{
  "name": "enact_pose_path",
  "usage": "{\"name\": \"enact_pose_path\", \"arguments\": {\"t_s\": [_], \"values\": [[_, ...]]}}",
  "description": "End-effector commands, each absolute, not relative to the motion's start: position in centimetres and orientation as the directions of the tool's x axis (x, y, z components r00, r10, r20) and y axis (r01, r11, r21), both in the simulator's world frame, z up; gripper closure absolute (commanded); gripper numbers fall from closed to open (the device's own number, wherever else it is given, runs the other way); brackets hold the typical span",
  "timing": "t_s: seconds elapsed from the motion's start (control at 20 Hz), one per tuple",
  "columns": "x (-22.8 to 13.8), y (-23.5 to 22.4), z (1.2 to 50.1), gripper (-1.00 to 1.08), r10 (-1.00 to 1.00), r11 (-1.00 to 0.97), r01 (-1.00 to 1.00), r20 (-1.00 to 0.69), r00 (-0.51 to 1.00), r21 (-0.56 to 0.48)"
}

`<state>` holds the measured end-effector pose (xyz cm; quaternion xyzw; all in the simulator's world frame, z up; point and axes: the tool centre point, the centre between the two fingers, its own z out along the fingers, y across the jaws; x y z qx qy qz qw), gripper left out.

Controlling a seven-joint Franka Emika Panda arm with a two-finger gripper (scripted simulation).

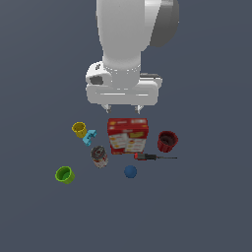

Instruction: Pick up a designated object from a clutter of objects.

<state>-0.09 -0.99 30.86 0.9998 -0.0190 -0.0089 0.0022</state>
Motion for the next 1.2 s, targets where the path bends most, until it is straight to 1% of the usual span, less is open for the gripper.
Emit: {"name": "enact_pose_path", "arguments": {"t_s": [0.0,0.5,0.8,1.15], "values": [[-0.1,-1.0,30.9,-0.92,-0.038,-0.999,-0.038,-0.018,0.999,0.005],[-1.1,0.7,30.1,-0.92,0.012,-1.000,0.012,-0.058,0.998,0.003],[-0.9,0.5,30.1,-0.92,0.018,-1.000,0.018,-0.055,0.998,0.003],[0.2,-0.4,29.5,-0.92,0.070,-0.998,0.070,-0.054,0.996,-0.001]]}}
